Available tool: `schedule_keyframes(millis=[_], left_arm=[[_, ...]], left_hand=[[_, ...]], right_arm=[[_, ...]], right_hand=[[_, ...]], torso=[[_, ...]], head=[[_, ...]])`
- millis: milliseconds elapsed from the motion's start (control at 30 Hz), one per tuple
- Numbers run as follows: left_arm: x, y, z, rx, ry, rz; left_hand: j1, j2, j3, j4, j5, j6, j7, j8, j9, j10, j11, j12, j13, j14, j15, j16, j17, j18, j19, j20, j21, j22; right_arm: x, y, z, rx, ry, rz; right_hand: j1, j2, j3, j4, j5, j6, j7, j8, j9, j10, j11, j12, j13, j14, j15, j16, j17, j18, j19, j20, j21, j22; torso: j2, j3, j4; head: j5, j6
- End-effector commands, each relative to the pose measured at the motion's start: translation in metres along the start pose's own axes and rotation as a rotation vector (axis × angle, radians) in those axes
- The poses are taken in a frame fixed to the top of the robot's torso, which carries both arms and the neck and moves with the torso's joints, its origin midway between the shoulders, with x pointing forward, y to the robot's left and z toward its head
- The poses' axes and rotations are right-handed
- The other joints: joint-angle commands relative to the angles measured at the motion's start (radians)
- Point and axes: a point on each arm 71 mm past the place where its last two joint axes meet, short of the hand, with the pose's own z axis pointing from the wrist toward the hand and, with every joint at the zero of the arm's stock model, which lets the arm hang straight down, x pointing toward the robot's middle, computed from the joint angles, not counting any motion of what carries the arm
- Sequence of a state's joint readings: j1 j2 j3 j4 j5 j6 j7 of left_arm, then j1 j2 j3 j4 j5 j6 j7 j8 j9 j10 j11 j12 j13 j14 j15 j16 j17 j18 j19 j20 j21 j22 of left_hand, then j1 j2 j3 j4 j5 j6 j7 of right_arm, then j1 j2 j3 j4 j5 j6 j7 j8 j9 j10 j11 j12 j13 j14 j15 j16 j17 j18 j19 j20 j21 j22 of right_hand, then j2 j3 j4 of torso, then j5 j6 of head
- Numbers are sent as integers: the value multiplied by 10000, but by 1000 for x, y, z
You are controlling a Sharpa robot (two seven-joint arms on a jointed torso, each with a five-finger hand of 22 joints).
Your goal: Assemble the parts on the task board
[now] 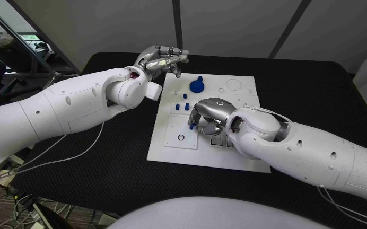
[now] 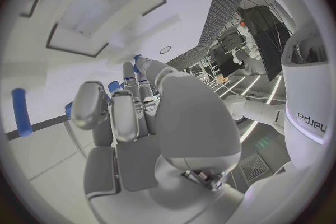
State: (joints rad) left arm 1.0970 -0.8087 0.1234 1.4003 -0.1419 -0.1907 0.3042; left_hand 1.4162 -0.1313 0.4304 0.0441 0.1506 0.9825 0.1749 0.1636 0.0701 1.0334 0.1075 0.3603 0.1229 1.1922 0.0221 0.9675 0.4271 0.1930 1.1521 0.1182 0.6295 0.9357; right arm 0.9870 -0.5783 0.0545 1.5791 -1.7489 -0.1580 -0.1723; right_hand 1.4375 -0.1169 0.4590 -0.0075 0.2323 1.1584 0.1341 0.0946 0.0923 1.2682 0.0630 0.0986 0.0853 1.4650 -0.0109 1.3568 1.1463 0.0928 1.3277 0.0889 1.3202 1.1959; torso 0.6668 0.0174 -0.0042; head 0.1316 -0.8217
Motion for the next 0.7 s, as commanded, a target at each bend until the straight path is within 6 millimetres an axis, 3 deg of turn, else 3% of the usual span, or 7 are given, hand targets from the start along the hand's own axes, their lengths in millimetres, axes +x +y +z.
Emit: schedule_keyframes(millis=[33, 200, 333, 433, 700], left_arm=[[1, -2, 0, 54, 91, 9], [1, -2, 0, 35, 87, 12], [1, -2, 0, 13, 102, 7], [1, -1, 0, -15, 113, 4], [1, -1, 0, -55, 126, 0]], left_hand=[[36, 28, -14, -40, -42, -10, 88, 46, -12, -55, 12, 40, 11, -65, 17, -45, -13, -102, -62, 30, -53, -10], [36, 28, -14, -40, -42, -10, 88, 46, -12, -55, 12, 40, 11, -65, 17, -45, -13, -102, -62, 30, -53, -10], [36, 28, -14, -40, -42, -10, 88, 46, -12, -55, 12, 40, 11, -65, 17, -45, -13, -102, -62, 30, -53, -10], [36, 28, -14, -40, -42, -10, 88, 46, -12, -55, 12, 40, 11, -65, 17, -45, -13, -102, -62, 30, -53, -10], [23, 27, -23, -41, -43, -24, 92, 49, -15, -73, 16, 56, 12, -68, 21, -42, -23, -102, -61, 33, -61, -16]], right_arm=[[8, 0, 0, 48, 559, -232], [9, 1, 1, -1, 536, -251], [9, 0, 1, -1, 510, -154], [10, -1, 2, 8, 547, -48], [8, -3, 1, 37, 329, 56]], right_hand=[[-136, 33, -40, -50, 2, 29, 28, 30, 13, 34, 10, -44, 19, 347, -47, 32, -14, -68, -13, 22, -15, -24], [-208, 1, -77, -41, -11, -60, 56, -35, -5, -53, 38, -124, 8, 335, -25, 15, -50, -52, -77, 36, -64, -94], [-381, -131, -17, 4, 23, -897, 333, -355, -209, -731, 290, -385, -142, 328, 184, 32, -39, -44, -164, 168, -129, -184], [-471, -215, 17, 25, 18, -1142, 382, -333, -252, -1080, 397, -367, -205, 313, 258, 27, -70, -19, -229, 262, -184, -264], [-542, -314, 34, 25, 25, -1399, 393, -345, -272, -1461, 457, -364, -226, 290, 325, 19, -111, 20, -326, 342, -274, -391]], torso=[[3, 3, 4], [0, 5, -2], [-6, -1, -2], [-6, 3, -5], [-5, 1, -3]], head=[[-13, -17], [-9, -26], [-6, -30], [0, -17], [-11, 6]])
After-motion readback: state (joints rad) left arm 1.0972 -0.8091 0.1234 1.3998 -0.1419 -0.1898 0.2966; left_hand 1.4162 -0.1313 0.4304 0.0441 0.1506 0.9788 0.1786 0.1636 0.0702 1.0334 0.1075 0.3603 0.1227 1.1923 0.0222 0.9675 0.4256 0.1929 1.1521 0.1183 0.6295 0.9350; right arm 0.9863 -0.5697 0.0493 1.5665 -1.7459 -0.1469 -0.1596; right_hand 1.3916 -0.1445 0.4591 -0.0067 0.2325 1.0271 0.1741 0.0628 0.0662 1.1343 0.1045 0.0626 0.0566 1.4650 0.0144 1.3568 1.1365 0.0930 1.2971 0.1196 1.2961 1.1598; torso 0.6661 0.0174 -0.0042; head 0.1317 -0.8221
